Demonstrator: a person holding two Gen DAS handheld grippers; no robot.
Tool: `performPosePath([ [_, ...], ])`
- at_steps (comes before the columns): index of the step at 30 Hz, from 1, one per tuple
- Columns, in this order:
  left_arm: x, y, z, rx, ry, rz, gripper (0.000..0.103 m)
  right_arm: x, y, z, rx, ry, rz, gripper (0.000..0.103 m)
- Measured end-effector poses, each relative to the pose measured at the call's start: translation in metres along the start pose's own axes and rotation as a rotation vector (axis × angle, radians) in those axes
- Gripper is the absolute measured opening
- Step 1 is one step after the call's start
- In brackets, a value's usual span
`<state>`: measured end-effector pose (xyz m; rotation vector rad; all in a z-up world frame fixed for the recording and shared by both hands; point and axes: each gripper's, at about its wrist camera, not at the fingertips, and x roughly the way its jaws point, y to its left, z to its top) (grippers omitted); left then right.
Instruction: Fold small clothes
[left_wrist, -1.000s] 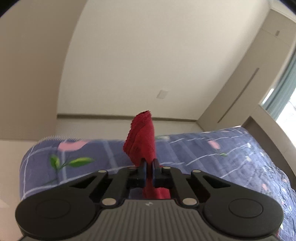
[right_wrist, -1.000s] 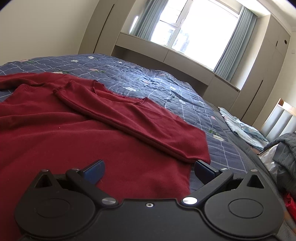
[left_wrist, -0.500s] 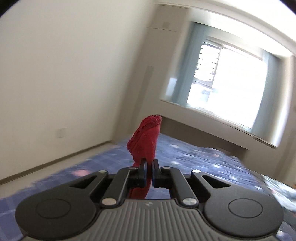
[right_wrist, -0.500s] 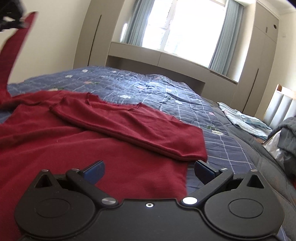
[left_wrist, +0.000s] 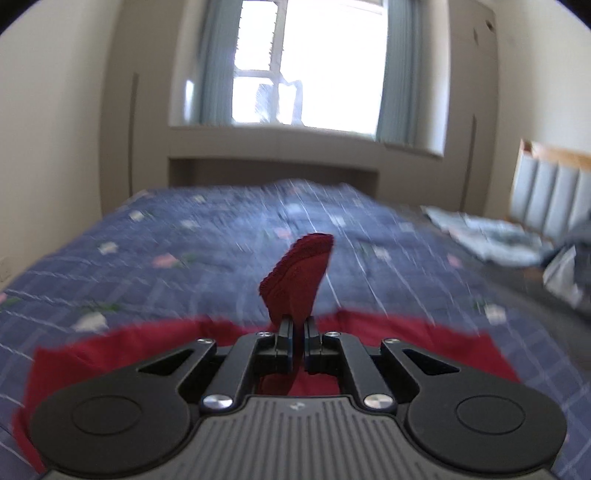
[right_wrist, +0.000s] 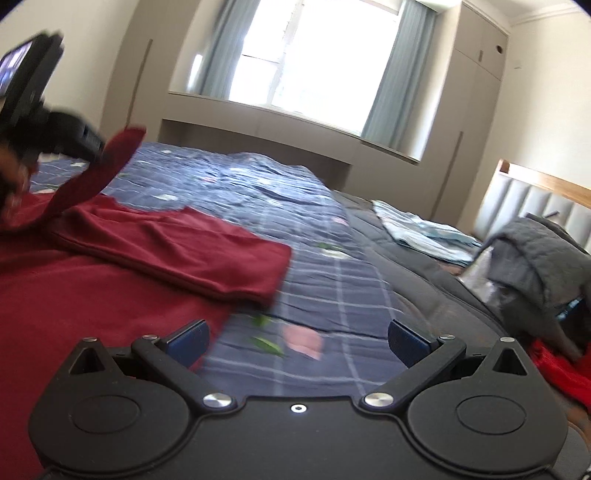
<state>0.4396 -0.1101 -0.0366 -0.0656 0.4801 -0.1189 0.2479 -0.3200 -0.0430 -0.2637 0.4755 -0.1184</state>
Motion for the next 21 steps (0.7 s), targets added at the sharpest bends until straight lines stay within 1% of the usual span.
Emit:
performPosePath([
  [2,0.006,-0.010,-0.012,-0.006,0.060,-0.018,0.005,0.000,-0.007,-0.004,0.015,0.008,-0.011,0.103],
  [3,0.010,-0.012,-0.017,-0.021,0.088,-0.029,0.007,0.001,-0.011,-0.006,0.023,0.014,-0.013,0.103],
  [5,0.010,-0.008,-0.020,-0.061,0.132,-0.054,0.017,0.002,-0.013,-0.008,0.033,0.023,-0.017,0.102],
  [6,0.005,-0.008,-0.021,-0.076,0.151,-0.069,0.032,0.003,-0.014,-0.009,0.035,0.028,-0.017,0.102],
  [7,0.003,-0.005,-0.022,-0.090,0.165,-0.087,0.056,0.004,-0.014,-0.009,0.035,0.031,-0.016,0.102],
  [9,-0.001,0.004,-0.018,-0.114,0.168,-0.099,0.077,0.007,-0.012,-0.008,0.035,0.036,-0.014,0.102],
  [11,-0.015,0.010,-0.015,-0.127,0.164,-0.129,0.081,0.010,-0.008,-0.007,0.032,0.035,-0.008,0.102],
  [12,-0.019,0.012,-0.012,-0.127,0.173,-0.143,0.085,0.011,-0.006,-0.006,0.028,0.034,-0.005,0.102],
  [14,-0.030,0.019,-0.009,-0.135,0.175,-0.150,0.090,0.014,-0.002,-0.002,0.018,0.032,0.011,0.102],
  [16,-0.041,0.029,-0.007,-0.137,0.161,-0.150,0.102,0.020,0.002,0.002,0.004,0.034,0.043,0.102],
  [18,-0.052,0.041,-0.005,-0.132,0.147,-0.126,0.103,0.028,0.009,0.009,-0.009,0.042,0.081,0.102],
  [21,-0.068,0.069,-0.005,-0.123,0.160,-0.065,0.103,0.038,0.022,0.025,-0.019,0.035,0.144,0.102],
])
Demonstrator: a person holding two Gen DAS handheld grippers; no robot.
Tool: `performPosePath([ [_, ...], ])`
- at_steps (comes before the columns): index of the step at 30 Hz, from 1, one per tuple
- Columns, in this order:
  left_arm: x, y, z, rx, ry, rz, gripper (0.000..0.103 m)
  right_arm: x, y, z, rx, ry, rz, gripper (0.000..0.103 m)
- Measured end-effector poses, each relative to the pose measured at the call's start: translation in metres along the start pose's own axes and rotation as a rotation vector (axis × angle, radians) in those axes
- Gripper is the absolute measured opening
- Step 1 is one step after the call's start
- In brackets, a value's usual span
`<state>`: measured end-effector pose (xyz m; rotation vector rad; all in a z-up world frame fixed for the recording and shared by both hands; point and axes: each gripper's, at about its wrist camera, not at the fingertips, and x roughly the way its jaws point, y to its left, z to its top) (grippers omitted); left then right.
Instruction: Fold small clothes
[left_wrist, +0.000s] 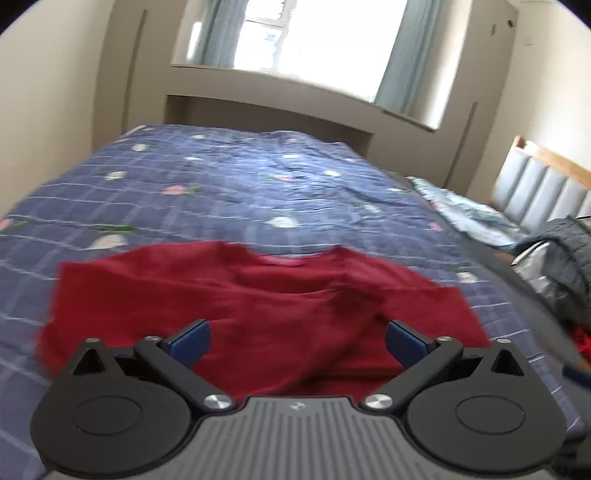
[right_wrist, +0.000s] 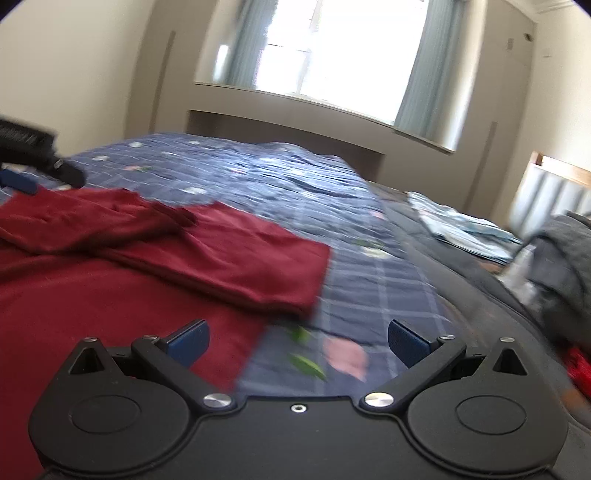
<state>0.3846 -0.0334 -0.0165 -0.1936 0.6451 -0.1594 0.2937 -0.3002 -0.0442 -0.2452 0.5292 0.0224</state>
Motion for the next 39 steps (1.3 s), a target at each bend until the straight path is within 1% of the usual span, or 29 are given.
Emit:
performPosePath([
  [4,-0.017,0.048,-0.004,-0.045,0.009,0.123,0.103,0.019,0.023,0.029,-0.004,-0.003,0.087,0.102],
  [6,-0.025,0.078,-0.007,-0.094,0.016,0.198,0.103,0.033,0.039,0.047,0.009,0.014,0.133,0.102],
  [8,-0.030,0.110,-0.010,-0.172,0.025,0.260,0.103,0.048,0.058,0.065,0.040,0.034,0.182,0.102],
  [11,-0.039,0.148,-0.016,-0.294,0.023,0.322,0.103,0.071,0.091,0.089,0.090,0.070,0.241,0.102],
  [14,-0.049,0.171,-0.020,-0.354,0.015,0.345,0.103,0.094,0.125,0.106,0.117,0.105,0.254,0.102],
  [16,-0.054,0.179,-0.022,-0.365,0.008,0.342,0.103,0.108,0.146,0.112,0.094,0.106,0.217,0.102],
  [18,-0.055,0.183,-0.023,-0.368,0.006,0.340,0.103,0.127,0.164,0.113,0.034,0.136,0.125,0.102],
  [21,-0.054,0.184,-0.026,-0.367,0.006,0.327,0.103,0.140,0.168,0.104,-0.019,0.179,-0.005,0.102],
  [24,-0.051,0.182,-0.031,-0.340,0.008,0.314,0.103,0.127,0.148,0.089,-0.008,0.173,-0.068,0.102],
  [27,-0.044,0.181,-0.034,-0.306,0.020,0.308,0.103,0.102,0.121,0.070,0.004,0.163,-0.123,0.102],
  [30,-0.038,0.182,-0.037,-0.271,0.032,0.300,0.103,0.077,0.096,0.056,0.023,0.163,-0.160,0.102],
  [31,-0.036,0.183,-0.038,-0.256,0.038,0.297,0.103,0.069,0.088,0.053,0.047,0.145,-0.147,0.102],
  [34,-0.033,0.184,-0.039,-0.216,0.057,0.297,0.103,0.060,0.064,0.055,0.119,0.087,0.000,0.102],
  [36,-0.033,0.185,-0.039,-0.196,0.064,0.297,0.103,0.067,0.058,0.063,0.129,0.065,0.094,0.102],
  [37,-0.032,0.186,-0.038,-0.183,0.066,0.295,0.103,0.076,0.057,0.069,0.133,0.069,0.148,0.102],
  [39,-0.031,0.186,-0.038,-0.155,0.073,0.295,0.103,0.098,0.056,0.078,0.139,0.086,0.250,0.096],
])
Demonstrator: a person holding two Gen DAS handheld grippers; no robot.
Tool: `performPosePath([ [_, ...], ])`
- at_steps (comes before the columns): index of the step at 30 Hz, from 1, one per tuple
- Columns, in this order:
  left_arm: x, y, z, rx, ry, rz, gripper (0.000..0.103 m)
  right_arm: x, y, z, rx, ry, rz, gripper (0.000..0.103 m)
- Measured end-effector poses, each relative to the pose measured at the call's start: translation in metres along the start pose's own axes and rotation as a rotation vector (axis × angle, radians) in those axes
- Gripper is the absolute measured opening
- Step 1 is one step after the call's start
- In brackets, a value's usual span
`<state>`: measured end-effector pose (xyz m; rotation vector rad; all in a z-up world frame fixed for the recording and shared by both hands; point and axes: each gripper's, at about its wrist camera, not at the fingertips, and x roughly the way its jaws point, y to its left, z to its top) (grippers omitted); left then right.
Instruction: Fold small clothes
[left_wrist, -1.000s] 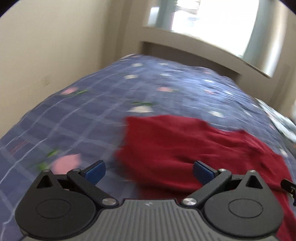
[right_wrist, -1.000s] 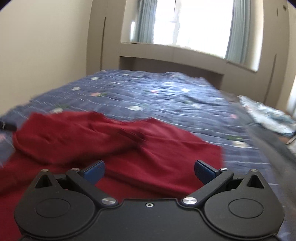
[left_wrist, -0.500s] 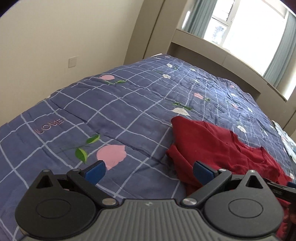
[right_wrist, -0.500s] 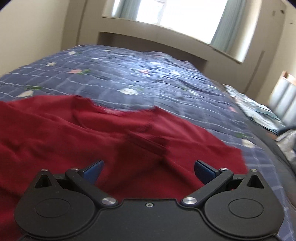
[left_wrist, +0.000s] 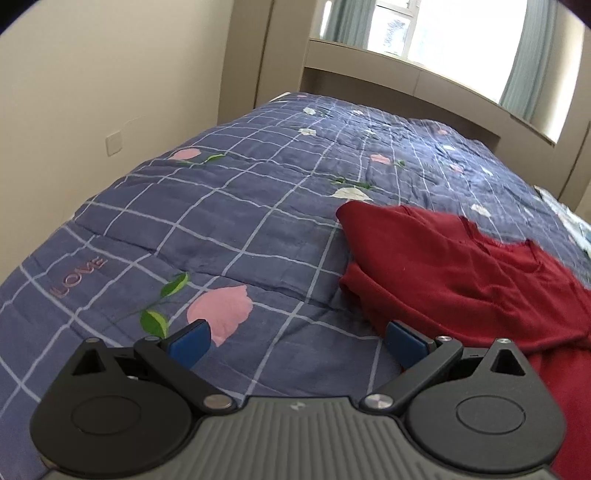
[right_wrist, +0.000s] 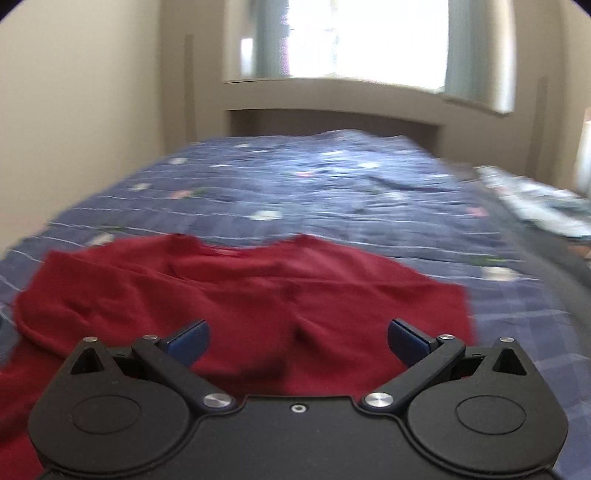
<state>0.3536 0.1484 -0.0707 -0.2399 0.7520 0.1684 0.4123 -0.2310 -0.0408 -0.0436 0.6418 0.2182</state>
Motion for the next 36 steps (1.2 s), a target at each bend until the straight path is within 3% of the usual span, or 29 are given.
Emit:
performPosePath([
  [2,0.002,-0.001,0.000,0.025,0.009,0.008,0.103,0.027,0.001,0.010,-0.008,0.072,0.037,0.076],
  [3,0.001,-0.002,0.000,0.030,0.013,0.007,0.103,0.037,0.002,0.014,-0.006,0.100,0.035,0.072],
  [5,0.000,-0.001,0.000,0.031,0.014,-0.007,0.103,0.053,0.004,0.023,-0.001,0.127,0.027,0.055],
  [6,-0.002,-0.001,-0.001,0.032,0.012,-0.016,0.103,0.057,0.006,0.025,0.003,0.138,0.028,0.049],
  [8,-0.003,0.000,-0.002,0.044,0.006,-0.024,0.103,0.064,0.008,0.029,0.013,0.169,0.033,0.026],
  [10,-0.003,0.000,-0.002,0.058,0.000,-0.022,0.103,0.063,0.010,0.034,0.005,0.183,0.034,0.013],
  [15,-0.002,-0.002,-0.002,0.084,-0.029,-0.042,0.103,0.039,0.018,0.076,0.018,0.124,0.131,0.012],
  [23,0.005,-0.022,0.001,0.157,-0.074,-0.090,0.103,-0.017,0.050,0.206,0.052,-0.093,0.338,0.012],
  [27,0.018,-0.038,0.006,0.182,-0.100,-0.068,0.102,-0.034,0.071,0.252,0.018,-0.169,0.389,0.012],
  [31,0.031,-0.052,0.015,0.224,-0.150,-0.038,0.091,-0.040,0.082,0.274,-0.007,-0.192,0.399,0.012],
  [36,0.041,-0.062,0.025,0.268,-0.150,-0.094,0.070,-0.042,0.079,0.287,-0.018,-0.210,0.381,0.012],
])
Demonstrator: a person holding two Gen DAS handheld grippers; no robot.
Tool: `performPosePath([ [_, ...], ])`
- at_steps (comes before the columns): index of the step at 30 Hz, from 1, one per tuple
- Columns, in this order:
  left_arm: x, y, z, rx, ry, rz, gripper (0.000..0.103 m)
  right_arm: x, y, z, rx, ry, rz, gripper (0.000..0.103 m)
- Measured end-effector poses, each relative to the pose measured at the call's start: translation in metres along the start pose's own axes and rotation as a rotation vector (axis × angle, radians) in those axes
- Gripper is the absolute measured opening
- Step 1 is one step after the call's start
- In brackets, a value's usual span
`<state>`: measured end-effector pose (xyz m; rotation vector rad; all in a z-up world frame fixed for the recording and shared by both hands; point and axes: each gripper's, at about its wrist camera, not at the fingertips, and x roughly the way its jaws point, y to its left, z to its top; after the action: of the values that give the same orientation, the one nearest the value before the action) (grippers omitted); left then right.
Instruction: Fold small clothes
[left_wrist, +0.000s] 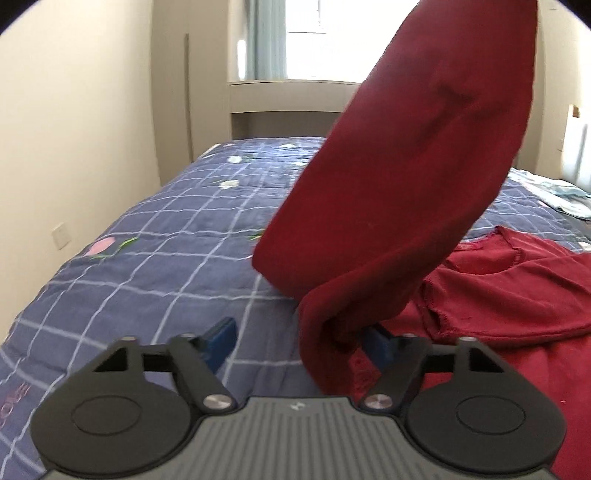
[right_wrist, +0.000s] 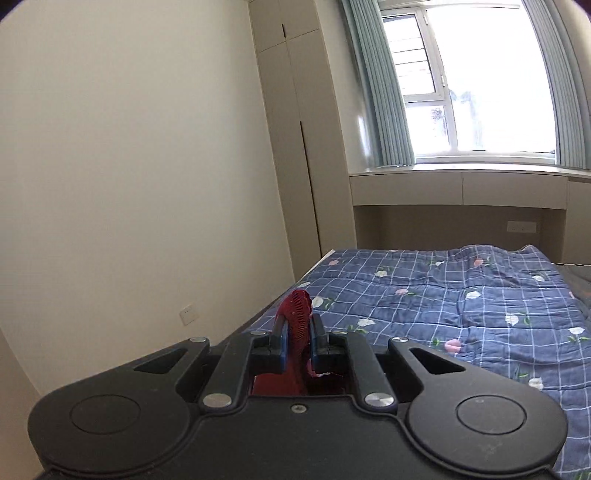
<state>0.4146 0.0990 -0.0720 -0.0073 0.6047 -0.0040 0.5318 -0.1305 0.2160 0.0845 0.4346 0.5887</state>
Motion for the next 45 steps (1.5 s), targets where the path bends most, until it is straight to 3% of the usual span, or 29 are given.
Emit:
performPosePath([
  [2,-0.001,-0.002,0.001,0.017,-0.005,-0.027,0.062,-0.002,-0.005,0.000,-0.004,0.002,-0.016,0.012],
  [5,-0.002,-0.006,0.001,0.044,-0.006,-0.055,0.042,-0.006,-0.016,-0.008,0.008,0.006,-0.042,0.012],
  [7,0.000,-0.008,0.002,0.060,0.003,-0.049,0.019,-0.007,-0.025,-0.015,0.019,0.011,-0.058,0.012],
  [10,0.001,-0.011,0.002,0.065,0.011,-0.015,0.009,-0.009,-0.039,-0.030,0.022,0.025,-0.091,0.012],
  [14,-0.003,-0.006,0.003,0.020,0.002,0.044,0.009,-0.011,-0.070,-0.064,0.080,0.064,-0.142,0.012],
  [18,0.003,0.001,-0.001,-0.051,0.053,0.061,0.009,-0.011,-0.102,-0.119,0.166,0.146,-0.198,0.012],
  [26,-0.003,-0.003,-0.017,0.007,0.073,0.043,0.008,-0.019,-0.144,-0.226,0.307,0.303,-0.292,0.012],
  [29,-0.007,0.003,-0.017,-0.006,0.093,-0.012,0.014,-0.024,-0.155,-0.248,0.361,0.315,-0.299,0.012],
  [32,-0.017,0.010,-0.019,-0.005,0.100,-0.001,0.056,-0.029,-0.160,-0.260,0.385,0.316,-0.284,0.012],
  [33,-0.023,0.013,-0.018,-0.010,0.097,-0.001,0.080,-0.031,-0.160,-0.263,0.391,0.312,-0.278,0.012],
  [34,-0.030,0.018,-0.017,-0.030,0.100,-0.021,0.095,-0.032,-0.161,-0.265,0.395,0.307,-0.275,0.012],
  [39,-0.041,0.043,-0.004,-0.181,0.091,-0.125,0.101,-0.038,-0.163,-0.273,0.425,0.290,-0.253,0.012],
  [43,-0.005,0.056,0.017,-0.289,0.107,-0.148,0.100,-0.039,-0.166,-0.279,0.459,0.276,-0.243,0.014],
  [45,0.028,0.062,0.028,-0.330,0.142,-0.179,0.094,-0.041,-0.167,-0.282,0.476,0.263,-0.244,0.015],
])
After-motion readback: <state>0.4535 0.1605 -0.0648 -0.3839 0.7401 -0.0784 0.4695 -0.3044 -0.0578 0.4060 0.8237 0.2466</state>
